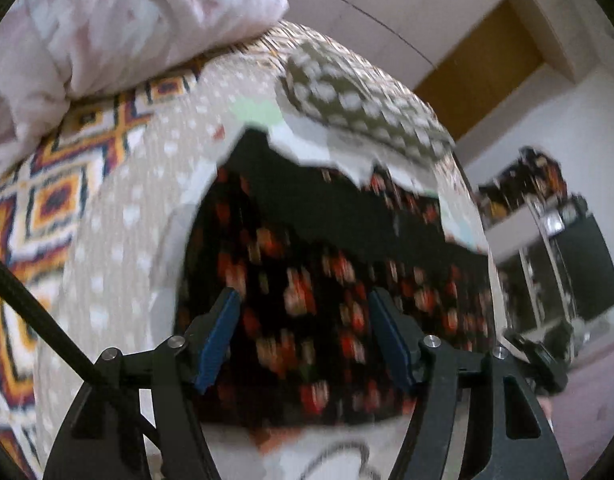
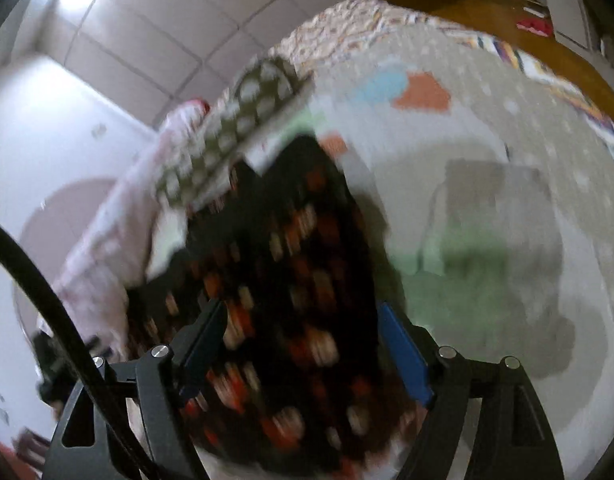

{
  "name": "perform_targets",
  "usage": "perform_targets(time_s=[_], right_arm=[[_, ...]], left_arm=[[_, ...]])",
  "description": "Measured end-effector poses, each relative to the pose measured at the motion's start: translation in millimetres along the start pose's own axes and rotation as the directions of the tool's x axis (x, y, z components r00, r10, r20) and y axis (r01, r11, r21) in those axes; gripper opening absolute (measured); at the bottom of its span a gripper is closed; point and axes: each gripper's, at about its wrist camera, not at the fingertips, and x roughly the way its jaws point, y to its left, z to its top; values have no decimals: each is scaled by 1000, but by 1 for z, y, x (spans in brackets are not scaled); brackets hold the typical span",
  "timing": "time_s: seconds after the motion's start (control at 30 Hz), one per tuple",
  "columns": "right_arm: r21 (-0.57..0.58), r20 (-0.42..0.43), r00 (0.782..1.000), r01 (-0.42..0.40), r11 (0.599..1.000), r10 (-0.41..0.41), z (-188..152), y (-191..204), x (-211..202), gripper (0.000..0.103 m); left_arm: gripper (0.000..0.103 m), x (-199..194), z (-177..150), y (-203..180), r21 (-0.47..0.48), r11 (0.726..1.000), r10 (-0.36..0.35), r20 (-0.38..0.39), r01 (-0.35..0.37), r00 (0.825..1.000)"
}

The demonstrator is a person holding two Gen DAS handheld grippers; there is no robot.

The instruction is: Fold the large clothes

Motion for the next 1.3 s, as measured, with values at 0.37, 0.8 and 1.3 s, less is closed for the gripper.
perform_targets(time_s=[0.37, 0.8, 1.3], right_arm=[[64, 16, 995, -101, 993, 100, -53, -25, -24, 12], [255, 15, 992, -122, 959, 122, -67, -73, -16, 22], [-183, 191, 976, 138, 973, -102, -65, 70, -59, 56]], left_arm=[[66, -43, -119, -15, 63, 998, 23, -71, -19, 997], [66, -72, -176, -14, 75, 997, 33, -39, -30, 999], [69, -19, -215, -18, 202, 955, 224, -11, -217, 974]])
